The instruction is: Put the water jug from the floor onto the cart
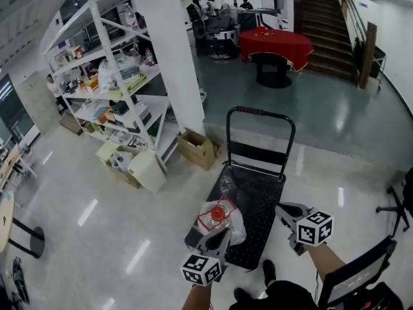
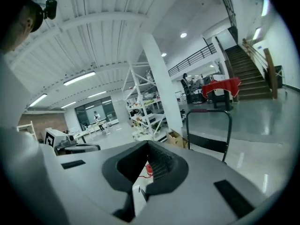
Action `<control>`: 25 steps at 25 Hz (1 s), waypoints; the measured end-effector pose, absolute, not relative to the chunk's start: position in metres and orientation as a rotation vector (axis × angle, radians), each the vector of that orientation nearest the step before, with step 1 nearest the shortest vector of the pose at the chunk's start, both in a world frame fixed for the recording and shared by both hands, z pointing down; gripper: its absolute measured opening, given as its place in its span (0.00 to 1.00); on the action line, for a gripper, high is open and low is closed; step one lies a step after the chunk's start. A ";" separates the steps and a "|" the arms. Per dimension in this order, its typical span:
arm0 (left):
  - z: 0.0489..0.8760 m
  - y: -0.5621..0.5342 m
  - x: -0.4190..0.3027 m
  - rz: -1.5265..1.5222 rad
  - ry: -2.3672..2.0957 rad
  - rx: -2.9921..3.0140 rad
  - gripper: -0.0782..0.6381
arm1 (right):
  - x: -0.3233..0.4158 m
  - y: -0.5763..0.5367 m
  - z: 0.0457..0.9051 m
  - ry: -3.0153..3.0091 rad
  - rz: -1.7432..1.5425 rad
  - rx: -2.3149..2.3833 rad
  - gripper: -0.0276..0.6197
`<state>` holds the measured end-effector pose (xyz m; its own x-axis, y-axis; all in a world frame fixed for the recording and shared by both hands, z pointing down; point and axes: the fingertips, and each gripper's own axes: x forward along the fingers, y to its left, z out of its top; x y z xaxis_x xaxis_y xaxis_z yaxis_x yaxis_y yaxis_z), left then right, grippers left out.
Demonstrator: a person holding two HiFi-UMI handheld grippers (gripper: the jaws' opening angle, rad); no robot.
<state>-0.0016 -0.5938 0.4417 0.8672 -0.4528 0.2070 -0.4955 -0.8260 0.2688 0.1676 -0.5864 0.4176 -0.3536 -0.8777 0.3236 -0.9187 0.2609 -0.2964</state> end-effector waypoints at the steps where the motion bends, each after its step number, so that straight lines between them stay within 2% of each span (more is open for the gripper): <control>1: 0.439 -0.584 0.007 0.198 -0.668 2.739 0.11 | 0.177 -0.568 0.414 -2.398 0.679 1.775 0.05; 8: 0.398 -0.529 0.060 0.090 -0.419 2.842 0.11 | 0.241 -0.465 0.374 -2.250 0.604 2.023 0.05; 14: 0.381 -0.458 0.090 0.115 -0.324 2.850 0.11 | 0.267 -0.364 0.362 -2.210 0.578 2.139 0.05; 25: 0.360 -0.231 0.126 0.162 -0.157 2.909 0.11 | 0.285 -0.123 0.389 -2.171 0.578 2.225 0.05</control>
<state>0.1263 -0.2307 0.3602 0.9881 -0.0939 0.1215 -0.1187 -0.9692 0.2157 0.2850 -0.1231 0.3889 -0.0095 -0.9700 0.2429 -0.9624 -0.0570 -0.2655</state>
